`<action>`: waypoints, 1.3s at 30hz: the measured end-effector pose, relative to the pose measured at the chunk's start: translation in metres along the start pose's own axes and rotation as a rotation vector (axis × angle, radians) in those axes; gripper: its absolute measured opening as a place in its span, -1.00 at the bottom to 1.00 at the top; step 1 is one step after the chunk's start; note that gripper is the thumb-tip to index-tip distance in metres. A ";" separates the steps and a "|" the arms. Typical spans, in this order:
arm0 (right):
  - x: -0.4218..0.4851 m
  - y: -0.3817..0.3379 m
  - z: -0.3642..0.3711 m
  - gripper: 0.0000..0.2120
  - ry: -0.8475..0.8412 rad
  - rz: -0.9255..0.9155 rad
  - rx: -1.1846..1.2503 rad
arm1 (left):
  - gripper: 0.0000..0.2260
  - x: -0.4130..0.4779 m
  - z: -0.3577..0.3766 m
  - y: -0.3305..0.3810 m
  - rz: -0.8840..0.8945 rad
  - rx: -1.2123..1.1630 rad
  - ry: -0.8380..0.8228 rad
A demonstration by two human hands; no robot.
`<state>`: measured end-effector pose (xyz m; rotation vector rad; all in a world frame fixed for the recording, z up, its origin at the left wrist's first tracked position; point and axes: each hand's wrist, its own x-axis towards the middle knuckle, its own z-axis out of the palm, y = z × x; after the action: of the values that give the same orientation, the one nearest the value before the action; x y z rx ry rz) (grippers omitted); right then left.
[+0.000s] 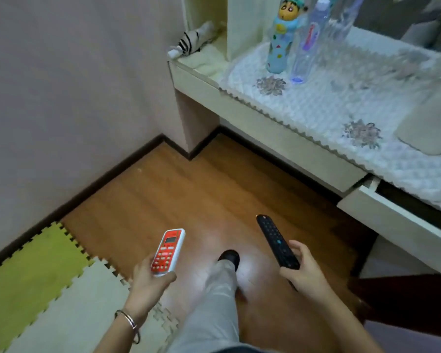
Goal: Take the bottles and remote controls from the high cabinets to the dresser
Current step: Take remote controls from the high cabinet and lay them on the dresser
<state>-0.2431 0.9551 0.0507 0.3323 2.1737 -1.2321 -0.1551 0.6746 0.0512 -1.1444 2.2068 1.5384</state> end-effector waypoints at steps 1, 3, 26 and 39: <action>0.016 -0.006 -0.010 -0.36 0.043 0.006 0.018 | -0.65 0.027 0.007 0.017 0.018 0.013 -0.011; 0.047 -0.023 -0.027 -0.38 0.120 0.036 0.037 | -0.74 0.076 0.024 0.062 0.110 0.046 -0.030; 0.276 -0.173 -0.200 -0.44 0.670 -0.106 0.192 | -0.09 0.258 0.233 0.410 0.696 0.406 -0.427; 0.382 -0.187 -0.255 -0.44 0.864 0.175 0.061 | -0.43 0.328 0.377 0.473 0.719 0.514 -0.254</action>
<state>-0.7314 1.0390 0.0402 1.2405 2.7106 -1.1756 -0.7982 0.9194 0.0338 0.0080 2.7234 1.0854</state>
